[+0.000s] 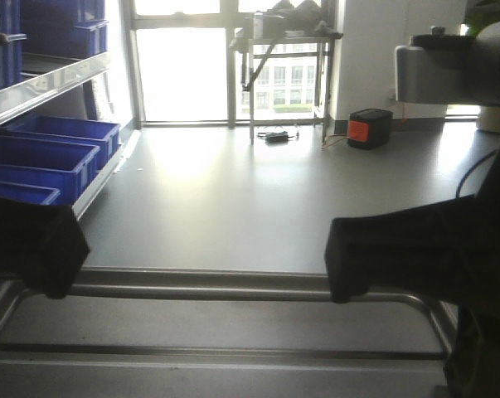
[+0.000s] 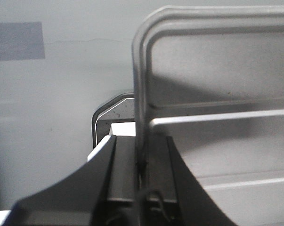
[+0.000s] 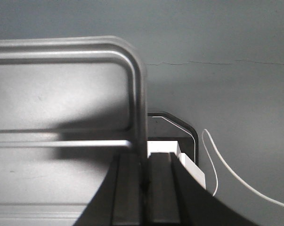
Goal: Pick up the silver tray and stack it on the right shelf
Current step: 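Carry the tray in both grippers while the base drives to another shelf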
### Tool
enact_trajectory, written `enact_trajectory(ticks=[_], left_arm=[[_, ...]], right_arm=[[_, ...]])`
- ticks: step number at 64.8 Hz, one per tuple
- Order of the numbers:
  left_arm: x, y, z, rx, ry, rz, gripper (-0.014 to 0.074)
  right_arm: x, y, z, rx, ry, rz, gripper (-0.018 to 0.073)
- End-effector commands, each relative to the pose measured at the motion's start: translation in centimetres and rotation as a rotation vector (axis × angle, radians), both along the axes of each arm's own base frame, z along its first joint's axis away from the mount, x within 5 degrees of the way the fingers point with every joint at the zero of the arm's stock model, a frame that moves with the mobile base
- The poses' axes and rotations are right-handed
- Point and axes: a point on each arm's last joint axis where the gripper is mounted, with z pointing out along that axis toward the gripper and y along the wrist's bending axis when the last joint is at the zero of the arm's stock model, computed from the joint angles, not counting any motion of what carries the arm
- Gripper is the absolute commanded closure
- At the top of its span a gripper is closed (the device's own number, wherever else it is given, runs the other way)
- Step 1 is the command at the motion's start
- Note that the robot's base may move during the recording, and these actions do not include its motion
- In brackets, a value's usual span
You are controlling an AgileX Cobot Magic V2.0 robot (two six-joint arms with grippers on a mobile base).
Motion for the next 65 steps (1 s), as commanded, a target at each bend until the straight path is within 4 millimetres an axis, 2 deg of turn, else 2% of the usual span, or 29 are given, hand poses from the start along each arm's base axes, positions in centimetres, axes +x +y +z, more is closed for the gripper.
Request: enact_trajectory(ticks=[1,65], left_arm=[[-0.24,0.42,0.85,0.036,-0.011,-0.031,0.0696],[-0.24,0.44,0.84,0.038,-0.01,-0.031,0.0696]], right_arm=[[0.46,-0.37,1.32,-0.012,-0.069,0.018,0.0503],[0.46,-0.37,1.32,-0.012,-0.069,0.018,0.0503]])
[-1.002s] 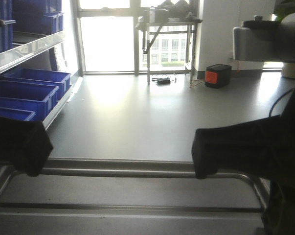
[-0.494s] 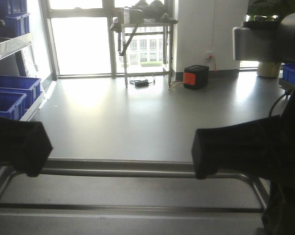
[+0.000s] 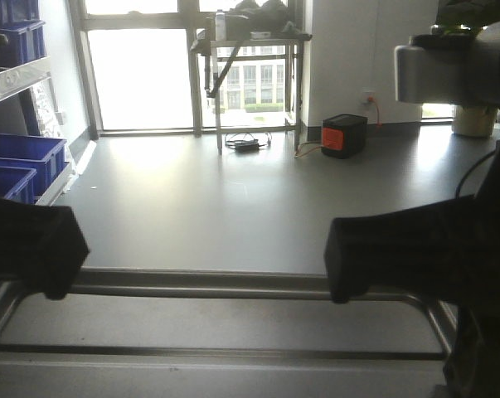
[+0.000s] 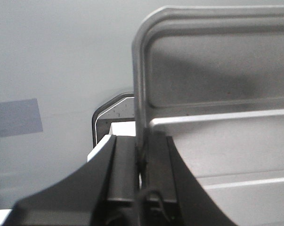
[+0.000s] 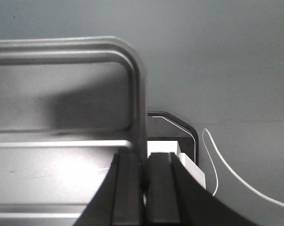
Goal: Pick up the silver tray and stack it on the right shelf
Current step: 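Carry the tray in both grippers while the base drives to another shelf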
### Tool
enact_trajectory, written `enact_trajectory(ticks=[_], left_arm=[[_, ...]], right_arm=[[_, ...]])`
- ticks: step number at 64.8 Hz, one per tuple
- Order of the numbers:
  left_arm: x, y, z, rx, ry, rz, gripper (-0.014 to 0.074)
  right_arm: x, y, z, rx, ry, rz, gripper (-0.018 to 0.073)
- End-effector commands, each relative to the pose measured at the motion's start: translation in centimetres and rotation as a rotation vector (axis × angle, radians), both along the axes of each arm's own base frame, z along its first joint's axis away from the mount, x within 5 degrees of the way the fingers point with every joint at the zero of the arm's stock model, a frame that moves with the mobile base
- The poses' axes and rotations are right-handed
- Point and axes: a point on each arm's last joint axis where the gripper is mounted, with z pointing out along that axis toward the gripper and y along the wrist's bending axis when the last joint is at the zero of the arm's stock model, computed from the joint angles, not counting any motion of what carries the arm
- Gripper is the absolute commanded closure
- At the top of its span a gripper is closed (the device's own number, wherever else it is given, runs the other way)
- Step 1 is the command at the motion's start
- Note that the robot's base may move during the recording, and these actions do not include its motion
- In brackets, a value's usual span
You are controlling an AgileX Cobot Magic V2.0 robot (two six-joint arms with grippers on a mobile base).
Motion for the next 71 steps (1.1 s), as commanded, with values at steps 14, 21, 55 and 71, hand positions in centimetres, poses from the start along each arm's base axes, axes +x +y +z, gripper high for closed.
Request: enact_trajectory(ticks=[14,21,55,71], left_arm=[[-0.21,0.43,0.85,0.037,-0.013,-0.033,0.0696],[-0.21,0.43,0.85,0.037,-0.013,-0.033,0.0696],[-0.16,0.45,0.86,0.04,-0.019,-0.035,0.0696],[-0.16,0.46,0.86,0.041,-0.02,-0.035,0.0696]], right_arm=[[0.46,-0.37,1.32,-0.012,-0.069,0.018,0.0503],[0.45,-0.38,1.32,-0.013,-0.069,0.018,0.0503],[0.39,-0.63,1.26,-0.039,-0.06,0.009,0.0503],[0.37,-0.69,1.25,-0.045,-0.057,0.007,0.0503]])
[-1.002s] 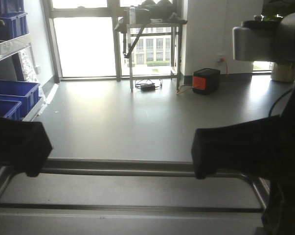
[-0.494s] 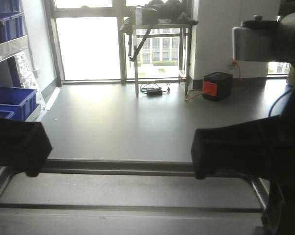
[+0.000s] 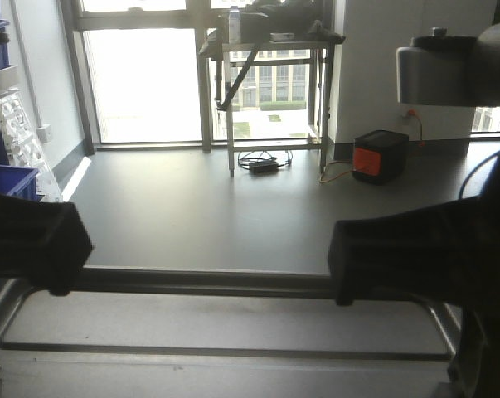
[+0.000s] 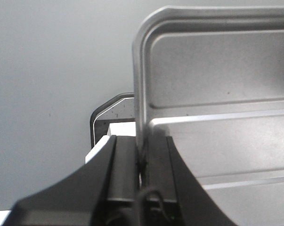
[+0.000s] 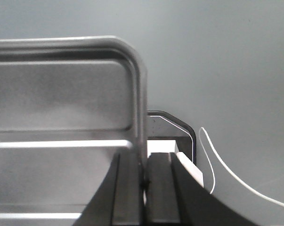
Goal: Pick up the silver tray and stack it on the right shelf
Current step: 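Carry the tray in both grippers while the base drives to another shelf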
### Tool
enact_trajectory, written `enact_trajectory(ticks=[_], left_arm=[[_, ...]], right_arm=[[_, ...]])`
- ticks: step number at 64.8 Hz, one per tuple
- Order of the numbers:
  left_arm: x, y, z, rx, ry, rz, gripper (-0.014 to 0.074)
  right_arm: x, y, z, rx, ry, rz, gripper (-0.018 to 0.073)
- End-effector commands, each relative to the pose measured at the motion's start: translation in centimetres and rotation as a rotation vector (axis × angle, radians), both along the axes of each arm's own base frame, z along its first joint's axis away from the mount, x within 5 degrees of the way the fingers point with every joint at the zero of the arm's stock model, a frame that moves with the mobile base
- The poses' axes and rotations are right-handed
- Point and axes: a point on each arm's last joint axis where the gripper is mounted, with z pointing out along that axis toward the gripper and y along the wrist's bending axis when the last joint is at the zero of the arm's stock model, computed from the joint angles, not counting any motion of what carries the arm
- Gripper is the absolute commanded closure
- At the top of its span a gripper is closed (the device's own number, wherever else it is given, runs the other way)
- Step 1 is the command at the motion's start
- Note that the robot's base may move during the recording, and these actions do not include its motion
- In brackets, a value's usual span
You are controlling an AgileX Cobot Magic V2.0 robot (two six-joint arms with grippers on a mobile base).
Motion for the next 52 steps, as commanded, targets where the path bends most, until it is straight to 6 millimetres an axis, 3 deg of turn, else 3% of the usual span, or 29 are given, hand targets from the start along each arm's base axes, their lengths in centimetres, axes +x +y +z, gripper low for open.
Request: enact_trajectory(ticks=[1,52], left_arm=[[-0.17,0.49,0.85,0.045,-0.019,-0.034,0.0696],[-0.18,0.49,0.85,0.044,-0.018,-0.034,0.0696]], right_arm=[[0.4,-0.6,1.27,-0.036,-0.061,0.01,0.0503],[0.4,-0.64,1.27,-0.039,-0.06,0.008,0.0503]])
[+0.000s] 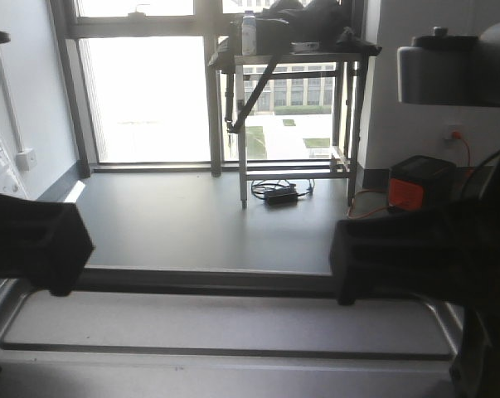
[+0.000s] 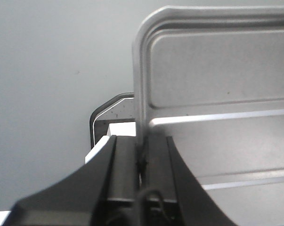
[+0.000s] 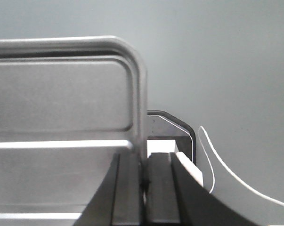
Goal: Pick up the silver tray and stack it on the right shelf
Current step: 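Carry the tray in both grippers while the base drives to another shelf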
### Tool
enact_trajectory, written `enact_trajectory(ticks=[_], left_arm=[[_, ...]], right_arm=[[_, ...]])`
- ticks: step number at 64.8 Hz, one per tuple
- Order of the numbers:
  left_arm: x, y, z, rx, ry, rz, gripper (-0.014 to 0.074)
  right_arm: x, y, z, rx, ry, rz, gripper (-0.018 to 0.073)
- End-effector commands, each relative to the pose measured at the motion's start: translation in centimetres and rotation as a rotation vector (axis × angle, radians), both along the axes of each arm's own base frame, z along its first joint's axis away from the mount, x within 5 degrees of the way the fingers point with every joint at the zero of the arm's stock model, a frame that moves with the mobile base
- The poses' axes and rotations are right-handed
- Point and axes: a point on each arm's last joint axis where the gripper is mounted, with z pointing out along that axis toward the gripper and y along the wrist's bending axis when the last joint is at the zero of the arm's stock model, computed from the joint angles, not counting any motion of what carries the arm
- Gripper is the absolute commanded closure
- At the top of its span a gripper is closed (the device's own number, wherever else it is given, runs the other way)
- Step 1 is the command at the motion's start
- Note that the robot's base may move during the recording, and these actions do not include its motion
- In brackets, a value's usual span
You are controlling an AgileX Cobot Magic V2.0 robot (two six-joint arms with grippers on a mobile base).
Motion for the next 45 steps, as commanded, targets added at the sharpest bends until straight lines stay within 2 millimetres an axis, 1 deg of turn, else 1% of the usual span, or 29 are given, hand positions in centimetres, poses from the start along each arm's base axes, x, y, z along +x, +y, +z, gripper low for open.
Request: enact_trajectory(ticks=[1,45], left_arm=[[-0.15,0.51,0.85,0.045,-0.018,-0.032,0.0696],[-0.15,0.51,0.85,0.045,-0.018,-0.032,0.0696]], right_arm=[[0.42,-0.58,1.24,-0.035,-0.061,0.01,0.0503],[0.42,-0.58,1.24,-0.035,-0.061,0.01,0.0503]])
